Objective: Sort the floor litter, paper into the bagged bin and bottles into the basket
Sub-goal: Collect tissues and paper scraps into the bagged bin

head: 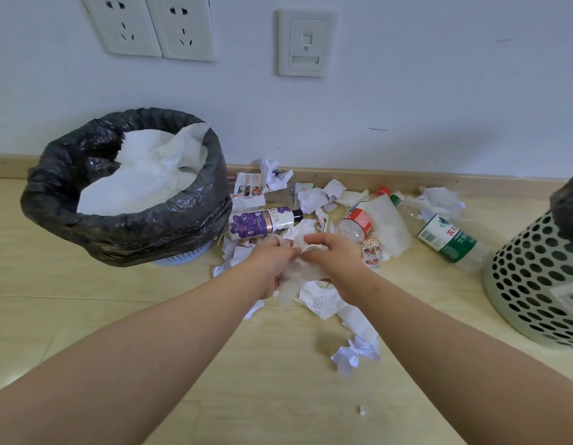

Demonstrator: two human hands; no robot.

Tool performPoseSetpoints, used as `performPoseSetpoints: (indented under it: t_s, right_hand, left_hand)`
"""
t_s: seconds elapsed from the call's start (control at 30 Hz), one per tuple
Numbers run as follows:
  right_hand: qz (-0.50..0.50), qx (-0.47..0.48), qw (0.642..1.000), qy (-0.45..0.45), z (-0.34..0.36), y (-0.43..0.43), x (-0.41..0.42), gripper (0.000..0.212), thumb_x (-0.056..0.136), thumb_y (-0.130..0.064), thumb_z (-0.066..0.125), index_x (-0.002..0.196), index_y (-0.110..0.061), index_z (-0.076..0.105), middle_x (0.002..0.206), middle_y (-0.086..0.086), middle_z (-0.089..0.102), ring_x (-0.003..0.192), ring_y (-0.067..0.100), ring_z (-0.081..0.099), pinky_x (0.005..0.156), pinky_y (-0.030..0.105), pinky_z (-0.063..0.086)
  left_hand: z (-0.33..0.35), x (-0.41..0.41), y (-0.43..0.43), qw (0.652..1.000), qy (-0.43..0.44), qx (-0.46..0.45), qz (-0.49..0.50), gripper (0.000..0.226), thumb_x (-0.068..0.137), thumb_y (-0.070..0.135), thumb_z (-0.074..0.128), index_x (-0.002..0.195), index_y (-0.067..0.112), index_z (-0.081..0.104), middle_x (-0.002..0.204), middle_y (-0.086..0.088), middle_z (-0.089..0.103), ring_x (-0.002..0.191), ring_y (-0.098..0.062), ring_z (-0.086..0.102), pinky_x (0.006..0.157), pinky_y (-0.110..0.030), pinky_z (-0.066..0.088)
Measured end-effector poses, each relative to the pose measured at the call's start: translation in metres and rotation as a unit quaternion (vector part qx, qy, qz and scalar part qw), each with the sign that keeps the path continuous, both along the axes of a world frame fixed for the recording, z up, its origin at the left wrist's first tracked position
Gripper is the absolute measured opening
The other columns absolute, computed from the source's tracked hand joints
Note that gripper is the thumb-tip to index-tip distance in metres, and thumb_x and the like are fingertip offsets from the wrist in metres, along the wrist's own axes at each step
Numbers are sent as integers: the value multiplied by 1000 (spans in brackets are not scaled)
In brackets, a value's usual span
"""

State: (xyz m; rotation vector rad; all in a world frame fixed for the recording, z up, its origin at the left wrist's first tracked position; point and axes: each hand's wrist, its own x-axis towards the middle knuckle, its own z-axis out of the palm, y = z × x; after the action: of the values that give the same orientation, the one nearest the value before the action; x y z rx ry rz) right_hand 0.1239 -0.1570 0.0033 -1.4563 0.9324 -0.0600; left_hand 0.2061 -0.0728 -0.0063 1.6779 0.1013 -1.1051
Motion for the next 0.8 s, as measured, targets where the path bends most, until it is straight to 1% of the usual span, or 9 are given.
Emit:
performPoseSetpoints:
  t_s: [0.1,0.17,0.23,0.33,0.47,0.63,0.7,0.77,0.8]
  right_hand:
    - [-30,91,995,-7,4,0,-1,17,90,-10,55,105,-15,62,88,4,58,71,15,56,53,24,48]
    - [-67,148,987,2,7,2,-1,18,92,-17,51,106,-12,62,92,7,62,73,18,59,55,28,49]
    - [-87,170,982,17,6,4,-2,17,94,-18,47,98,-12,63,91,8,62,74,19,58,57,30,50]
    - [-42,103,994,23,-3,7,-3,21,93,-6,47,83,-16,63,84,4,58,72,16,54,63,29,50]
    - [2,33,999,17,-9,9,-2,23,86,4,53,77,-16,59,76,1,57,64,12,52,53,20,44]
    - [-29,56,998,-1,-10,11,6,13,86,-4,61,85,-17,58,90,3,60,74,16,56,65,28,50]
    - [-53,69,996,-9,-6,11,12,9,89,-10,60,86,-18,57,93,4,58,79,19,57,71,32,53]
    - [-76,69,994,-25,1,10,22,9,91,-12,56,84,-18,56,94,7,58,78,20,57,69,31,53]
    - [-89,73,993,-37,5,10,27,10,92,-12,55,84,-18,56,91,7,58,74,19,56,65,29,51]
  left_hand:
    - [-2,3,4,1000,-20,6,-7,11,91,10,58,85,18,54,83,-5,58,63,-16,53,50,-24,41]
    - [-2,5,8,999,-32,8,-8,16,91,8,59,79,18,55,84,-5,58,65,-16,53,52,-25,42]
    - [-5,6,9,999,-40,8,-12,17,89,7,60,76,18,55,85,-5,58,70,-17,54,54,-25,42]
    - [-6,5,12,999,-35,-1,-28,17,84,11,67,78,20,55,83,-3,60,76,-18,56,58,-25,42]
    - [-8,4,17,993,-88,12,-82,27,78,11,74,77,23,50,78,0,51,67,-15,50,49,-23,36]
    - [-3,11,18,986,-157,16,-62,25,82,4,69,91,22,56,85,3,53,66,-10,50,54,-20,44]
    - [3,17,19,980,-193,14,-41,22,83,1,65,91,20,58,86,5,52,66,-11,50,59,-22,47]
    - [13,27,19,974,-225,7,-8,23,84,0,62,84,23,58,83,9,52,68,-12,52,65,-25,50]
    - [21,32,18,971,-237,-7,14,23,84,0,62,83,23,58,83,10,52,66,-10,52,63,-23,49]
